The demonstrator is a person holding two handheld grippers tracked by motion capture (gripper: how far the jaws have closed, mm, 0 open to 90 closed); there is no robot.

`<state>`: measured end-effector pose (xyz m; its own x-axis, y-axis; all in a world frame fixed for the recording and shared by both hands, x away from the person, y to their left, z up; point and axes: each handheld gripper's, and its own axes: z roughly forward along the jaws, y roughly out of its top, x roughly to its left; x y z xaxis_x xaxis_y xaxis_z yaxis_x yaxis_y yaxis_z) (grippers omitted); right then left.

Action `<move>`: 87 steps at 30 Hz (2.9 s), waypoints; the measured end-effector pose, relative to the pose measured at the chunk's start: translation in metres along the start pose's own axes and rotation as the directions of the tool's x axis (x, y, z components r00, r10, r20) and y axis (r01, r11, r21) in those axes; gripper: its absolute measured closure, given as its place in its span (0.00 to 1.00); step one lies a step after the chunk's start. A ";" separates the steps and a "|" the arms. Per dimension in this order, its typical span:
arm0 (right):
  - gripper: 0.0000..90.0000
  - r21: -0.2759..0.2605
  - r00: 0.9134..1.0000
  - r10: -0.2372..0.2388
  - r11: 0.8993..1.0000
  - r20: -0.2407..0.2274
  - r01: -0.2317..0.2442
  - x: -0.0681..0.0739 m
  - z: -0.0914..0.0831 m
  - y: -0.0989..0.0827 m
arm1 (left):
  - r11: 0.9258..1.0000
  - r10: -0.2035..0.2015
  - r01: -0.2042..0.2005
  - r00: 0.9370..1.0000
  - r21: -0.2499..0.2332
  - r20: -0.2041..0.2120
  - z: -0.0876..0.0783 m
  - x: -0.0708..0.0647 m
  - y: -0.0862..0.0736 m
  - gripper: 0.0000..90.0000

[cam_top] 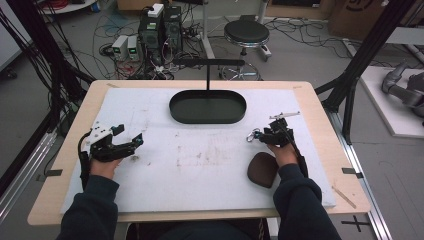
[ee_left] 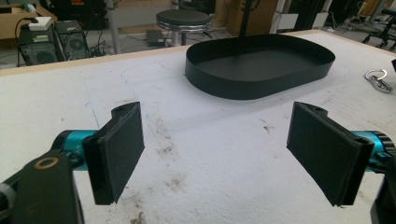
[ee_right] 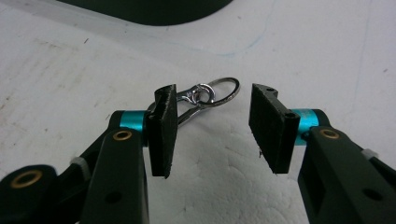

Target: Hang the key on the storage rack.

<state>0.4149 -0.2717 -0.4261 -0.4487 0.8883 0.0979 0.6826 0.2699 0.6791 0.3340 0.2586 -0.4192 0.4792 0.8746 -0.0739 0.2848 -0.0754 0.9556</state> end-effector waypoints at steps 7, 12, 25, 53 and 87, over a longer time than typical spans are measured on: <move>0.82 0.084 0.997 -0.069 0.994 -0.035 0.072 -0.001 0.012 0.003 | 1.000 0.000 0.000 1.000 0.006 0.002 0.001 0.001 0.000 0.21; 0.87 0.081 0.996 -0.075 0.994 -0.042 0.078 -0.005 0.011 0.003 | 1.000 0.000 0.000 1.000 0.009 0.002 0.002 -0.001 0.000 0.21; 0.57 0.047 0.991 0.124 0.992 -0.058 -0.121 -0.016 0.006 0.014 | 1.000 0.001 -0.001 1.000 0.016 0.003 0.004 0.000 0.000 0.22; 0.97 0.048 0.980 -0.190 0.980 -0.063 0.193 -0.001 0.029 0.021 | 0.999 0.001 -0.002 1.000 0.032 0.003 0.005 0.000 -0.001 0.23; 1.00 -0.224 0.939 -0.344 0.917 -0.028 0.329 0.021 -0.018 0.109 | 0.999 -0.002 0.002 1.000 0.050 0.008 0.008 0.000 -0.002 0.24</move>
<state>0.4695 -0.2299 -0.3368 -0.6717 0.7308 -0.1214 0.3494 0.4569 0.8180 0.3397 0.2548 -0.4235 0.4855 0.8708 -0.0782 0.3264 -0.0975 0.9402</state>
